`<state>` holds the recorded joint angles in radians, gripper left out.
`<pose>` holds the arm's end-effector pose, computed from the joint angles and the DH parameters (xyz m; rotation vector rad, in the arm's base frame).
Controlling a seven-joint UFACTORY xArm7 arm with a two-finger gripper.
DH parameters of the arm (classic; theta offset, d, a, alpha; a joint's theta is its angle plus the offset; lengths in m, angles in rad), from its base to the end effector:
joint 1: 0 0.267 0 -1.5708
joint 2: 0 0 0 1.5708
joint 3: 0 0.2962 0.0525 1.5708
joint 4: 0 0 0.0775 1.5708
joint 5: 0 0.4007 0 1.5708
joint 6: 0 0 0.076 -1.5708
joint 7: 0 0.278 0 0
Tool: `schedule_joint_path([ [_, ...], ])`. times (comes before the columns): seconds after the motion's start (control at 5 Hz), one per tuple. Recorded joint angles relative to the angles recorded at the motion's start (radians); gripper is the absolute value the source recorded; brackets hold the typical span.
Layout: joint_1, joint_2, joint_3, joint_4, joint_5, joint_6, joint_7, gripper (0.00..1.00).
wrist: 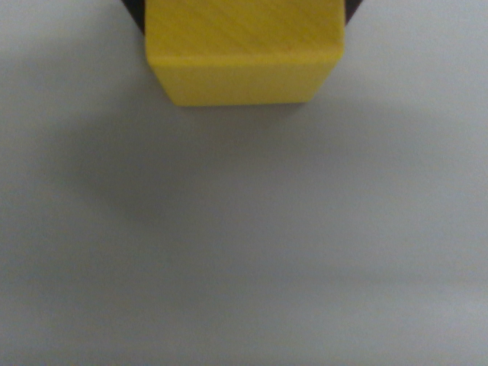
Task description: Pick yellow cube
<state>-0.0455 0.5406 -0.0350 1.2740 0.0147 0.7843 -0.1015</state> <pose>0.5832 -0.0474 -0.0332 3.1371 0.0233 -0.0801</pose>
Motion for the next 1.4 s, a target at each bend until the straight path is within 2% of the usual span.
schedule_joint_path([
  [0.8, 0.0000, -0.005, 0.000, 0.020, -0.0002, 0.025, 0.000, 1.00],
  [1.0, -0.0001, -0.009, 0.000, 0.035, -0.0004, 0.045, 0.000, 1.00],
  [1.2, -0.0001, -0.009, 0.000, 0.035, -0.0004, 0.045, 0.000, 1.00],
  [1.4, -0.0001, -0.015, 0.000, 0.055, -0.0007, 0.069, 0.000, 1.00],
])
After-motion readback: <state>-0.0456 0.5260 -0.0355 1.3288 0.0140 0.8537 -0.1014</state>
